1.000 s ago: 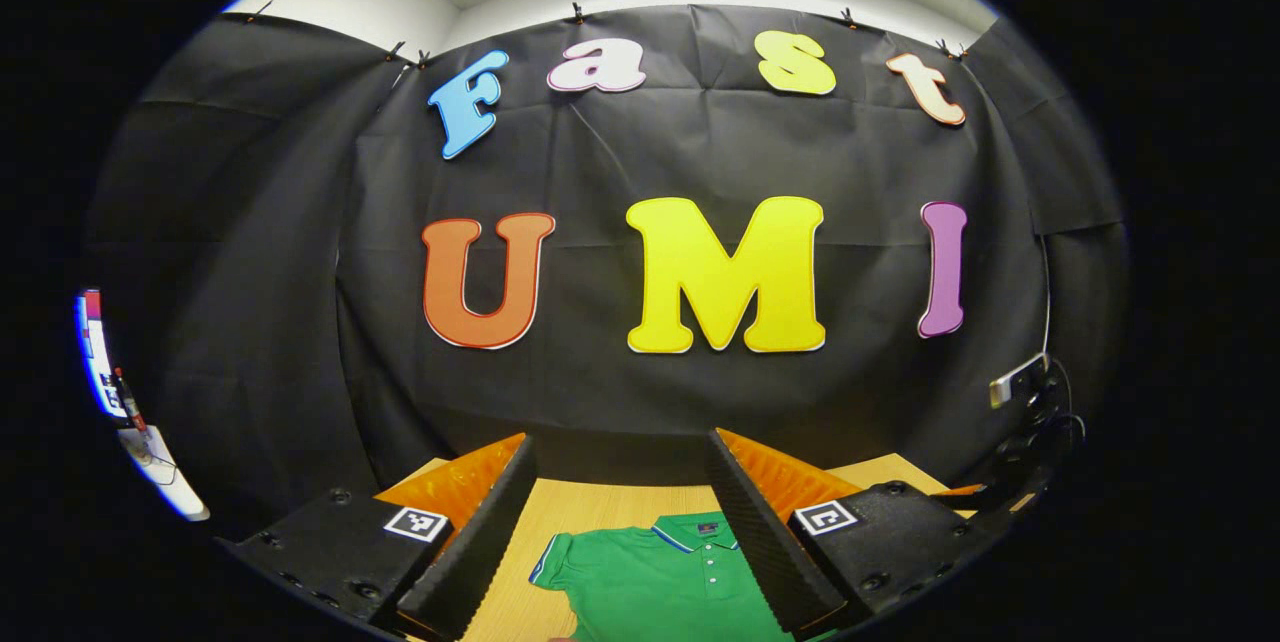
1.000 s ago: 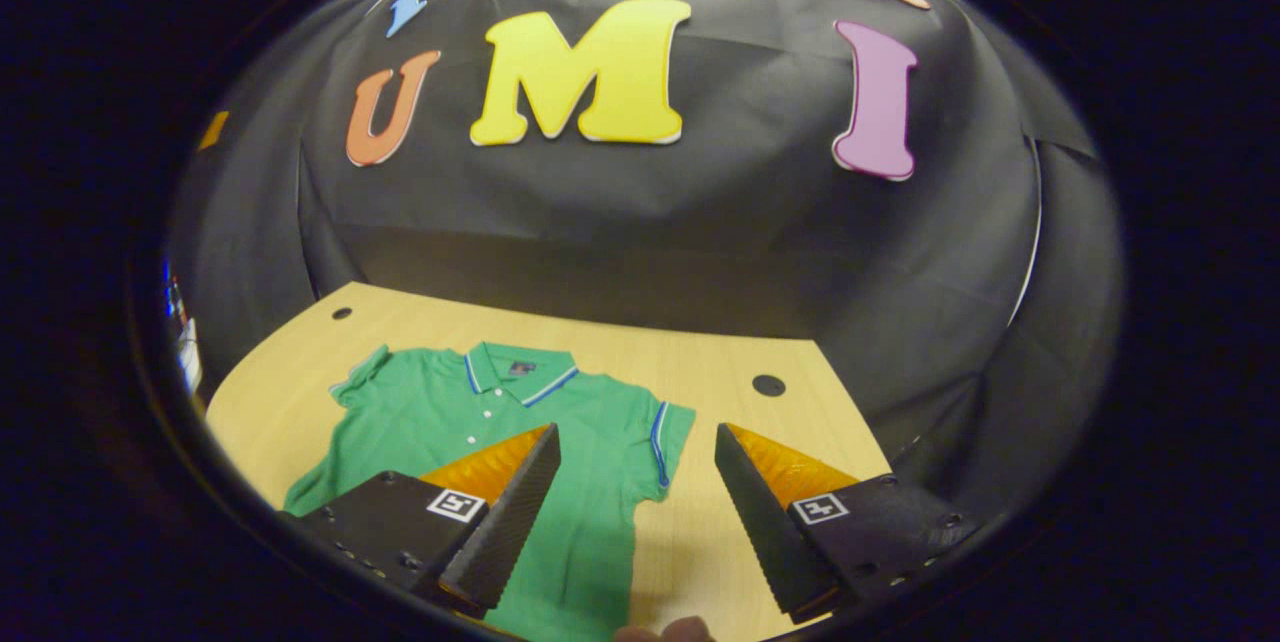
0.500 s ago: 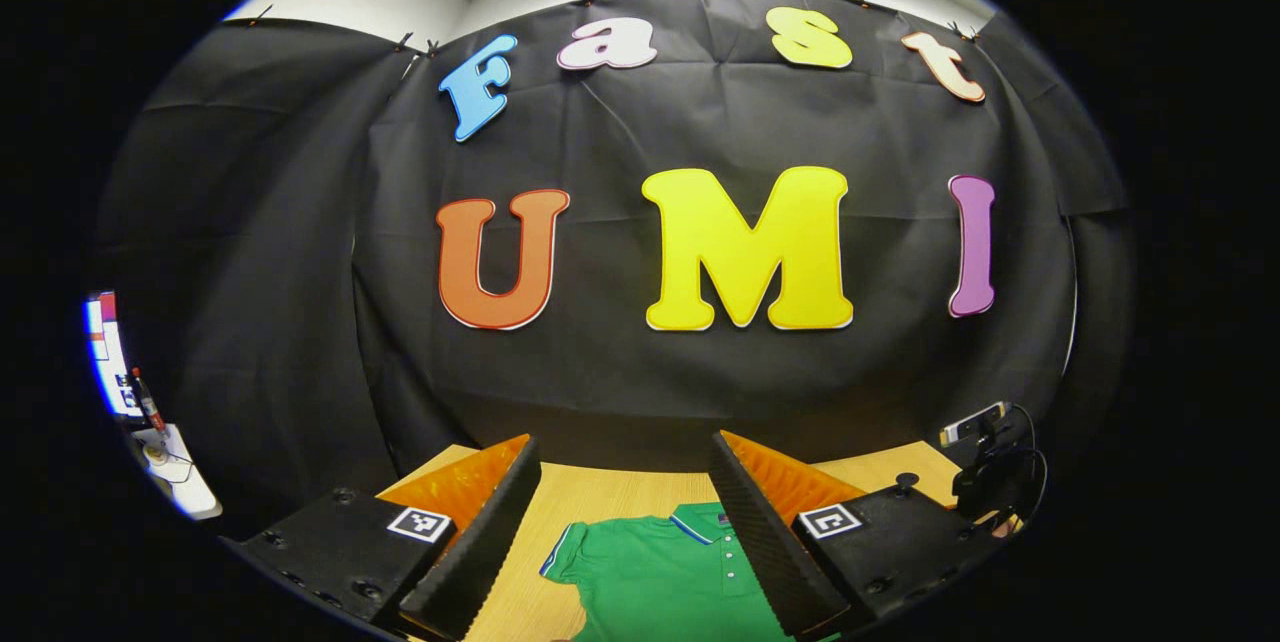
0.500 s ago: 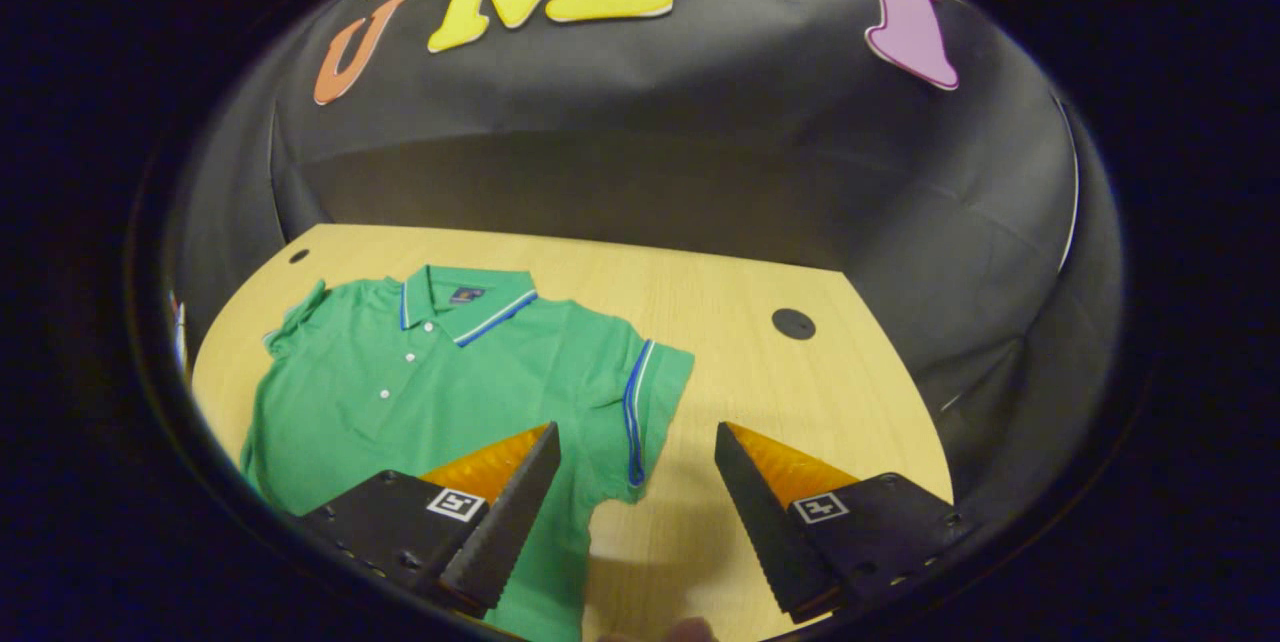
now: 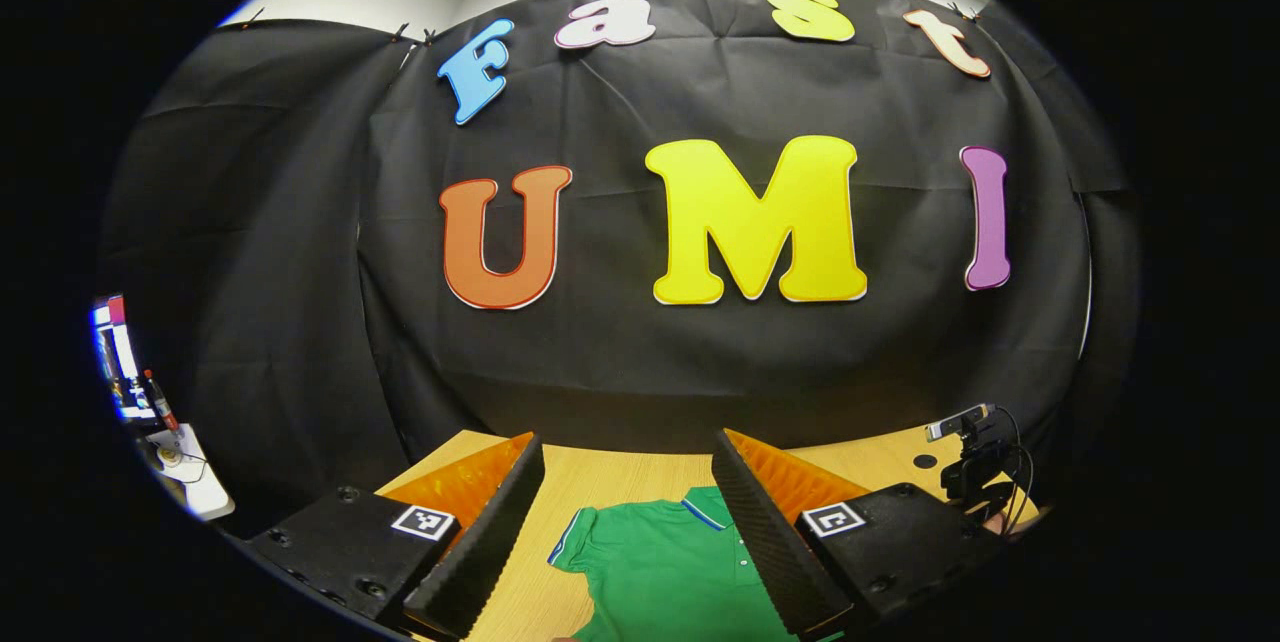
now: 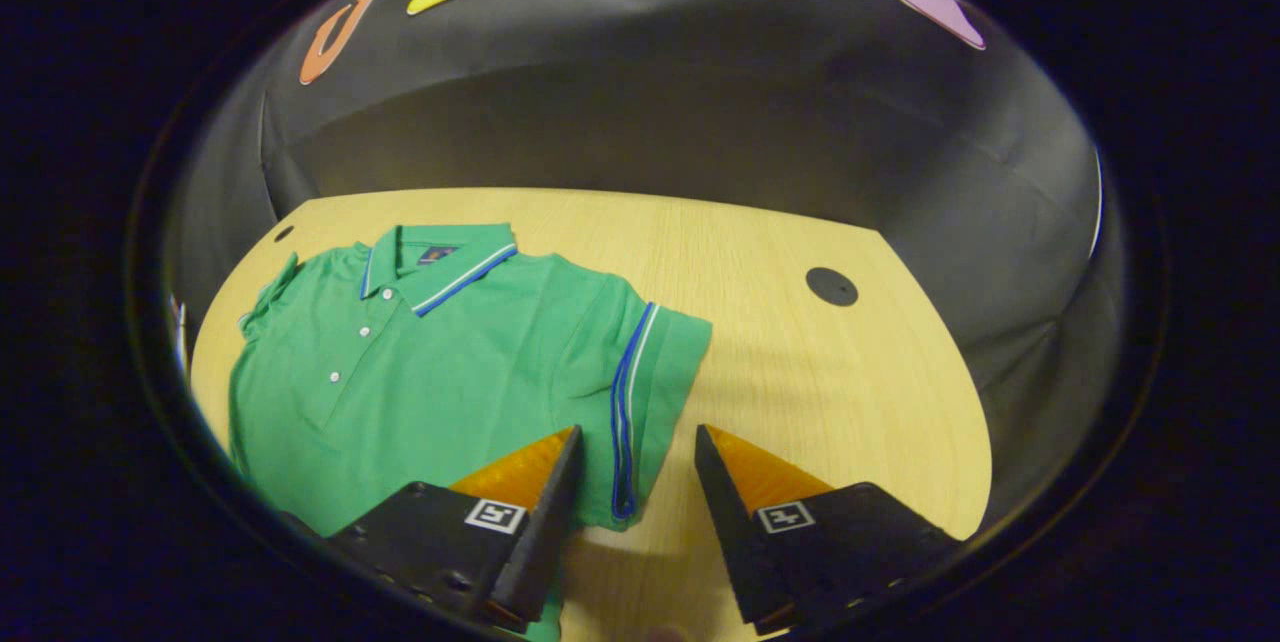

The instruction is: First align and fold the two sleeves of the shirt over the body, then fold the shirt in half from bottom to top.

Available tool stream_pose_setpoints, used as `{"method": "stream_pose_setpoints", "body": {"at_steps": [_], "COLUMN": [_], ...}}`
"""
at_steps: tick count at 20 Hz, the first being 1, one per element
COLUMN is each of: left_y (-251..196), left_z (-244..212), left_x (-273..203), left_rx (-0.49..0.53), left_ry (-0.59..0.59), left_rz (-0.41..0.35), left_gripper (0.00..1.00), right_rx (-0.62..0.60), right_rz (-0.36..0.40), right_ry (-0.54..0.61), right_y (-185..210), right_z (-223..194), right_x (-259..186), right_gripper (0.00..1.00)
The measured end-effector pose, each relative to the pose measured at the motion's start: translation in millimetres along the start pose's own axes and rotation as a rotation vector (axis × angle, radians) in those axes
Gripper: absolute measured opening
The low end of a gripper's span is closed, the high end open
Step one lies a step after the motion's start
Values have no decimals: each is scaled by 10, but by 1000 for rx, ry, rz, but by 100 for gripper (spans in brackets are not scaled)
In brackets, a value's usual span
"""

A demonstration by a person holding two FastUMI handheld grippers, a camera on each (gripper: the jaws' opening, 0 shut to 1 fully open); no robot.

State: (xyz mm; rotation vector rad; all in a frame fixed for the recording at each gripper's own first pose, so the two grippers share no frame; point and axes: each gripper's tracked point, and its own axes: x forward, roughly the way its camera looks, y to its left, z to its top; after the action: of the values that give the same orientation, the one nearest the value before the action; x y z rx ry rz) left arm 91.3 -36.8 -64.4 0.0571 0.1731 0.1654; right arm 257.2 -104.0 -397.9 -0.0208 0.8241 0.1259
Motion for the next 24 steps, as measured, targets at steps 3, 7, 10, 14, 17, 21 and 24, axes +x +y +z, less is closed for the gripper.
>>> {"method": "stream_pose_setpoints", "body": {"at_steps": [3, 7, 10, 14, 17, 21, 24], "left_y": [-8, -90, -112, -92, -54, 54, 127], "left_z": [0, 17, 35, 31, 26, 3, 1], "left_x": [30, 38, 45, 52, 34, -10, -47], "left_rx": [8, 7, 13, 2, -9, -27, -39], "left_ry": [3, 3, -1, 0, 1, 5, 5], "left_rz": [3, -13, -20, -24, -25, -14, -9], "left_gripper": [100, 100, 100, 100, 100, 100, 100], "right_rx": [64, 79, 126, 149, 158, 192, 171], "right_rz": [27, 61, 77, 76, 80, 83, 83], "right_ry": [15, 34, 21, -12, -42, -52, -70], "right_y": [16, 67, 58, 26, 77, 107, 173], "right_z": [26, 36, 104, 224, 367, 463, 568], "right_x": [50, 46, -57, -160, -290, -397, -498], "right_gripper": [42, 1, 0, 0, 0, 0, 0]}}
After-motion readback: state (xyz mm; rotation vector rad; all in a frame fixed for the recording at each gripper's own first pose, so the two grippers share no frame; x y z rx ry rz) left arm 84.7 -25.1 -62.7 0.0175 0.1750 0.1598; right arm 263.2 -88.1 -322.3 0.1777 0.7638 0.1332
